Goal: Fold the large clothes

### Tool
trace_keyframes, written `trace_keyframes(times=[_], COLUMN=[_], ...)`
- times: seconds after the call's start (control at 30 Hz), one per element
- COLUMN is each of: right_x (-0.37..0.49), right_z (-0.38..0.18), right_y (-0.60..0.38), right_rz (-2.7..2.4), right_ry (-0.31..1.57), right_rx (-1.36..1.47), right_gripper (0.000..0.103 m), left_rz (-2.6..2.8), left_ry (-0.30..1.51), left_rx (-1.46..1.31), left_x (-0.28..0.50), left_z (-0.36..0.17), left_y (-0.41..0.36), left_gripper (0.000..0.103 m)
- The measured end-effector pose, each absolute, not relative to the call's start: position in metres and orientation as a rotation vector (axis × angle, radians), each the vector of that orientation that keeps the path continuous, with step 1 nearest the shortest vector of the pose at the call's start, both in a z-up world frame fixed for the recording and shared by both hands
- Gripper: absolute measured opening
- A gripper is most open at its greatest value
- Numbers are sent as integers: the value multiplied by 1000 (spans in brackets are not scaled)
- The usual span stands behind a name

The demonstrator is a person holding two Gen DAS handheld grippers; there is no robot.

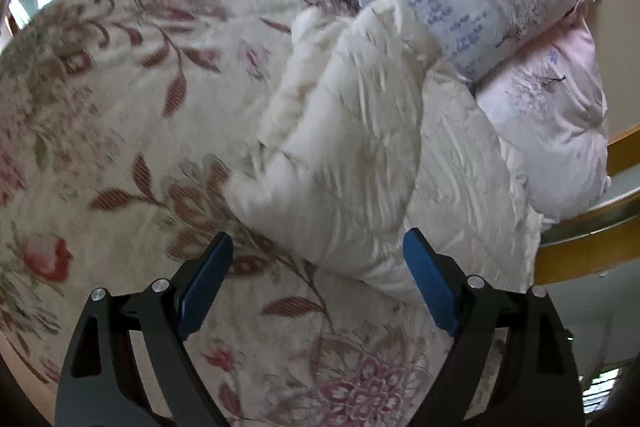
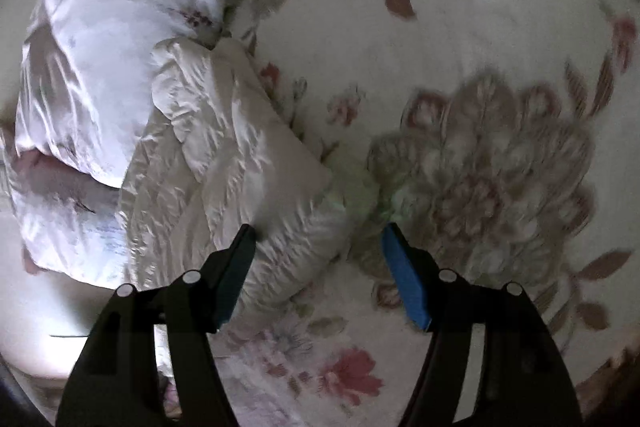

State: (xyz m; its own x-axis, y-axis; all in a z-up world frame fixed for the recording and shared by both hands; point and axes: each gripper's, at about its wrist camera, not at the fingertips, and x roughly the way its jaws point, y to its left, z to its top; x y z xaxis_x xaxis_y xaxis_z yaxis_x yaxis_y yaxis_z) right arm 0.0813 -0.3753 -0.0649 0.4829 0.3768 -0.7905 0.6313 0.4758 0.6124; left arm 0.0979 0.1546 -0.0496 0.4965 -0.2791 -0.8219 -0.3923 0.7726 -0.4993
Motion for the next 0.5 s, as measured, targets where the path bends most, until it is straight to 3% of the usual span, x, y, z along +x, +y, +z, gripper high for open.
trace_keyframes(times=[0.33,0.4,0.5], right_x=[99,101,104], right_z=[-79,-81,-83], right_y=[-371,-372,-371], right_rz=[-150,-149,-135], right_ry=[1077,1069,1064], right_rx=[1227,1241,1247], right_gripper=[62,57,38], left_rz=[129,151,160], left_ry=[1086,1070,1026], left_rx=[-857,-914,-992], left_x=[119,121,121], left_z=[-73,-78,-84], left_y=[159,165,170], left_gripper=[84,80,65])
